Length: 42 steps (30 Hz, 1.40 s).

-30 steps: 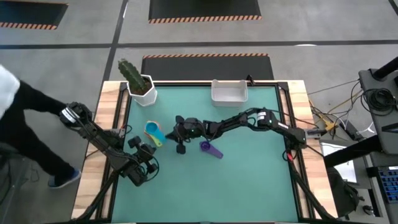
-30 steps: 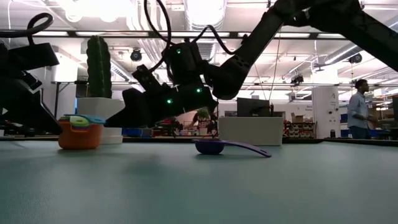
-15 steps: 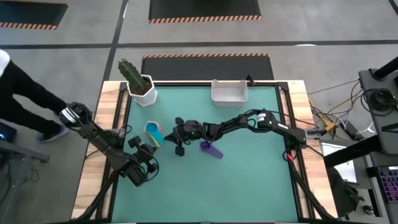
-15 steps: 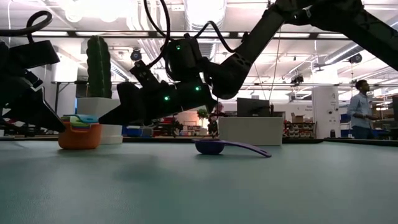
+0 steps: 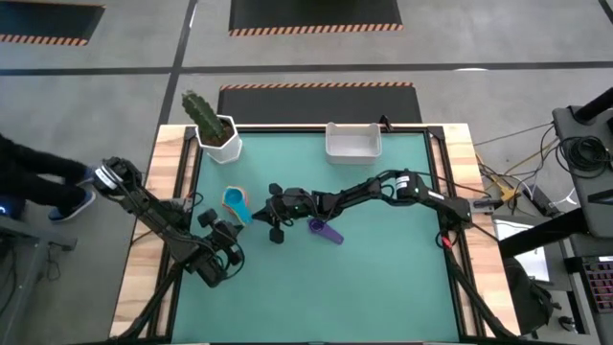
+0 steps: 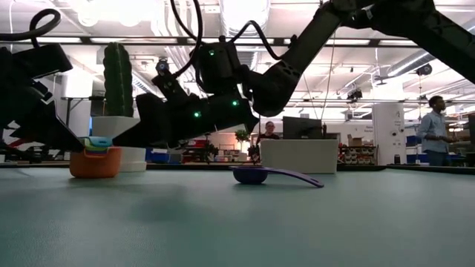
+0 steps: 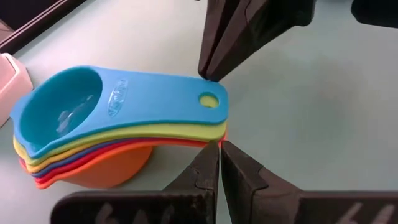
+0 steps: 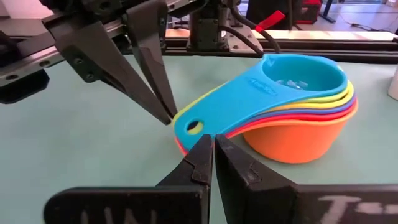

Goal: Nest measuring cups in basket
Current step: Stack the light blue measuring cup on top of the green measuring cup

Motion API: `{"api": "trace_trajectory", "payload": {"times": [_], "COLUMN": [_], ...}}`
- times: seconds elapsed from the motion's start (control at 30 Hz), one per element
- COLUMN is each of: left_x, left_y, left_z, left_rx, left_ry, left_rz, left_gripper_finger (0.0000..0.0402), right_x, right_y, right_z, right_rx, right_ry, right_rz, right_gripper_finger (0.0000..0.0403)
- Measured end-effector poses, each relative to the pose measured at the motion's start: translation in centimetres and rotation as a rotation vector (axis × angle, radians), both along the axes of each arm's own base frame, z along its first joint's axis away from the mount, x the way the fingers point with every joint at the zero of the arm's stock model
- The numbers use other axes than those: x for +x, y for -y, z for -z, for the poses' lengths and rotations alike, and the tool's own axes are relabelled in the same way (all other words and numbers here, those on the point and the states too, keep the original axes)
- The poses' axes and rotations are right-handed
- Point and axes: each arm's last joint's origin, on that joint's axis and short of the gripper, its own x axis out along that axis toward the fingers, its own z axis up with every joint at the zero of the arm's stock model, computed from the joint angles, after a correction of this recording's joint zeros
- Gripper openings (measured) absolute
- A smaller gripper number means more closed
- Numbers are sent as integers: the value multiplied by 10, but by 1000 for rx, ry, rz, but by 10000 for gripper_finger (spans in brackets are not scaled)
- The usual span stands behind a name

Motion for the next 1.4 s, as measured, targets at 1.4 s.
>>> {"api": "trace_trajectory", "payload": {"times": [1.4], "left_x": [0], "left_y": [1], "left_z": [1], "left_rx": [-34], "left_ry": [-17], "left_rz": [0], "left_gripper_finger": [0], "right_x": [0], "right_y": [-6], "right_z": [-10], "right_rx": [-90], "right_ry": [-10], "right_rz": [73], "right_gripper_finger": [9]}}
